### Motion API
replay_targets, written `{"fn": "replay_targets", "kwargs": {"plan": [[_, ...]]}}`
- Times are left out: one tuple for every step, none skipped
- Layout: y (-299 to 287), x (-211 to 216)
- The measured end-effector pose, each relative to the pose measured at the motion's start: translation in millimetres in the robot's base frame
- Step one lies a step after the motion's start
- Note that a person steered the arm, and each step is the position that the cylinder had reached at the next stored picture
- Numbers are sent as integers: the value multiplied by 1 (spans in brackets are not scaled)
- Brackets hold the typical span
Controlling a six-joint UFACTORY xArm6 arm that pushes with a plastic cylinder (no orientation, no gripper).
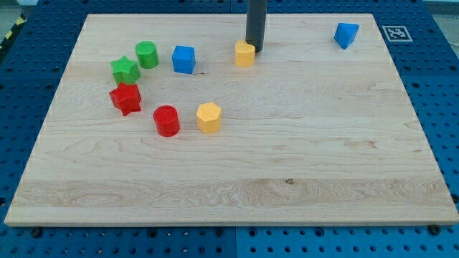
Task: Push the yellow heart to the right side of the blue cube
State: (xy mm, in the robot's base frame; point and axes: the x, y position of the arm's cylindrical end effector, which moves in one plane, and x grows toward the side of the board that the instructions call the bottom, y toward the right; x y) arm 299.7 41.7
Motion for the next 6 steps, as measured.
{"fn": "replay_targets", "kwargs": {"plan": [[-9, 7], [-24, 9], [-41, 9], [-60, 9], [-69, 10], [-69, 16]]}}
